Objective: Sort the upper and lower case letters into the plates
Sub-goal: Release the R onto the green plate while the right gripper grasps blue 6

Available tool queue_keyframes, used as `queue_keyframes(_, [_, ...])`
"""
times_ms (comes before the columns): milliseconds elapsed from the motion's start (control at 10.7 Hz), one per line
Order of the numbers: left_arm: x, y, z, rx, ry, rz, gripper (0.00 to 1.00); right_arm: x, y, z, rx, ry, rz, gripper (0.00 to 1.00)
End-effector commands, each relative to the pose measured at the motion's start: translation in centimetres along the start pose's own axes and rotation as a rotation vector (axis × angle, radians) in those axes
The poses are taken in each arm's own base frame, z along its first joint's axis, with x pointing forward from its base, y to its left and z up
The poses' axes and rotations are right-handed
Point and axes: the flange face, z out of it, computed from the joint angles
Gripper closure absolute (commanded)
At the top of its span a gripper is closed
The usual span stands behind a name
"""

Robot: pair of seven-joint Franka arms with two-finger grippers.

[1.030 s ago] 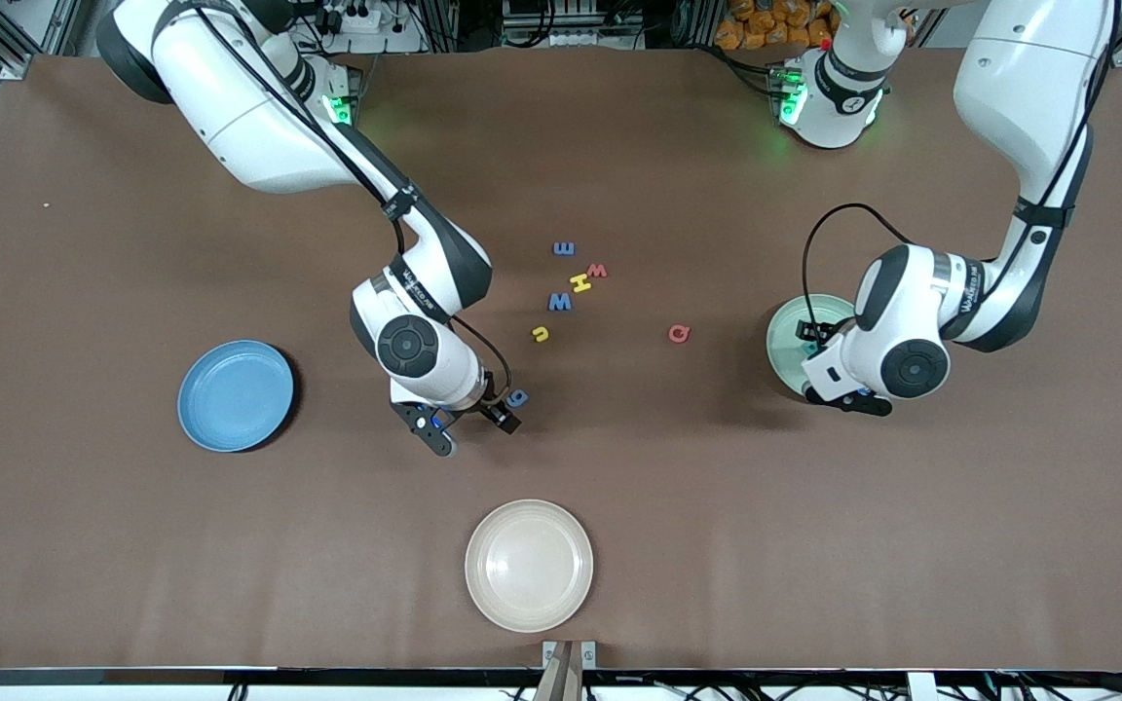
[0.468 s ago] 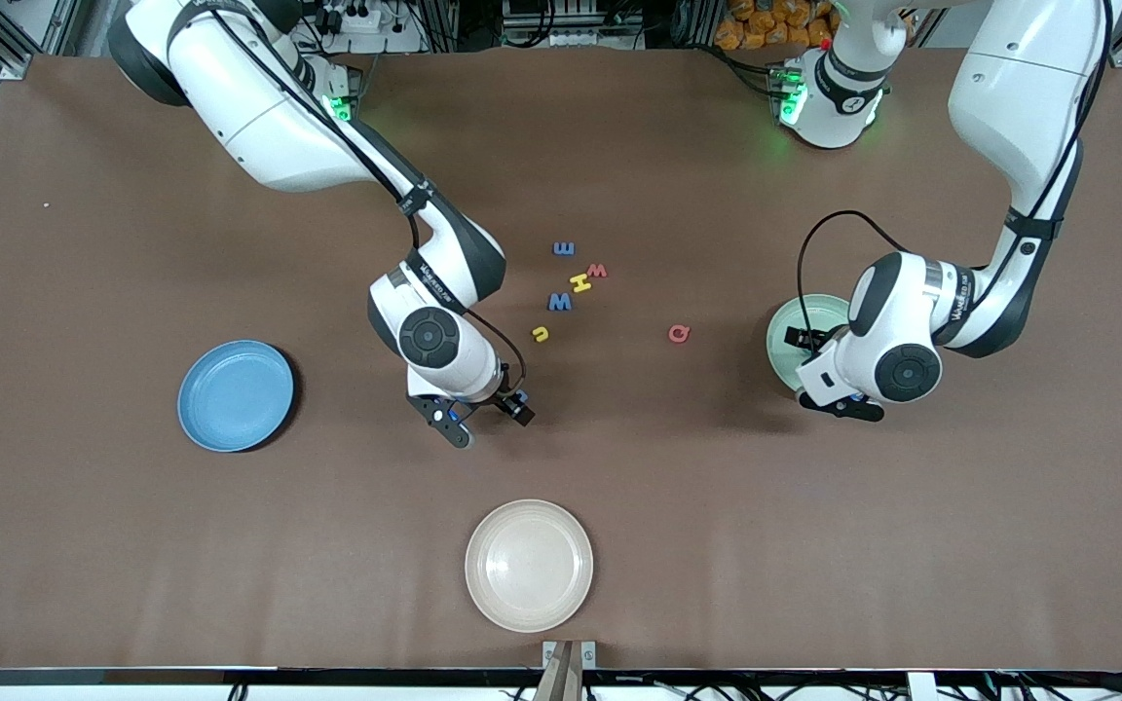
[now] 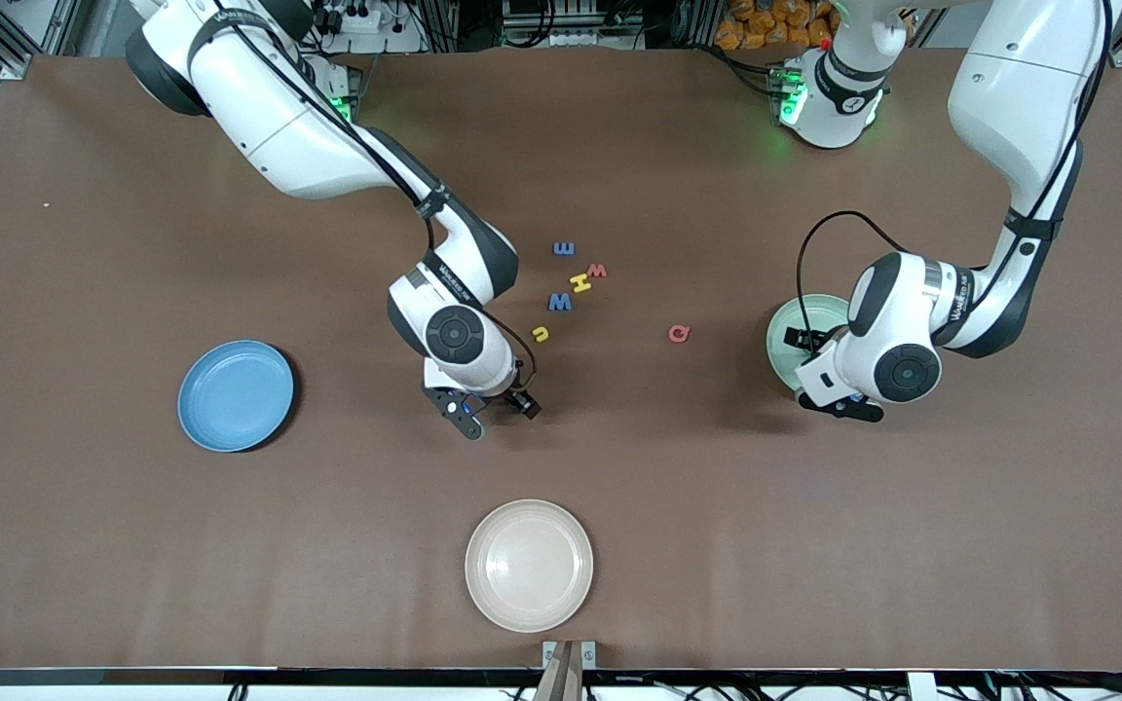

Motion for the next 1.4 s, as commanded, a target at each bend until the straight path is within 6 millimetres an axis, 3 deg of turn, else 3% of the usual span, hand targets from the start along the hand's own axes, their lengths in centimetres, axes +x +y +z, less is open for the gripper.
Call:
queue_keyframes(0, [0.2, 0.3, -0.4, 0.009, 0.011, -0.004, 0.00, -0.4, -1.4, 0.1, 0.015, 0.018, 0.037, 0.16])
queue_keyframes(468, [0.2, 0.7, -0.7, 0.009, 0.017, -0.031, 0.00, -0.3, -1.4, 0.5, 0.015, 0.018, 0.037, 0.26])
queue_keyframes(562, [0.2, 1.5, -0.7, 0.012, 0.018, -0.032, 0.00, -0.3, -1.4, 0.5, 0.015, 0.018, 0.035, 0.33])
queue_keyframes(749, [0.2, 1.9, -0.8, 0.015, 0.020, -0.046, 0.00, -0.2, -1.4, 0.5, 0.015, 0.021, 0.037, 0.66])
queue_keyframes(1030, [0.1, 2.1, -0.9, 0.014, 0.021, -0.045, 0.00, 0.4, -1.3, 0.4, 0.014, 0.021, 0.037, 1.00])
queue_keyframes(1124, [0.2, 2.2, -0.8, 0.014, 0.019, -0.043, 0.00, 1.0, -1.2, -0.2, 0.015, 0.023, 0.026, 1.00])
queue_keyframes(1217, [0.1, 2.2, -0.9, 0.014, 0.021, -0.043, 0.00, 3.1, -0.9, -1.7, 0.018, 0.012, 0.053, 1.00])
queue_keyframes(1311, [0.1, 2.3, -0.9, -0.004, 0.018, -0.050, 0.00, 4.7, -0.6, -4.3, 0.013, 0.003, 0.049, 1.00])
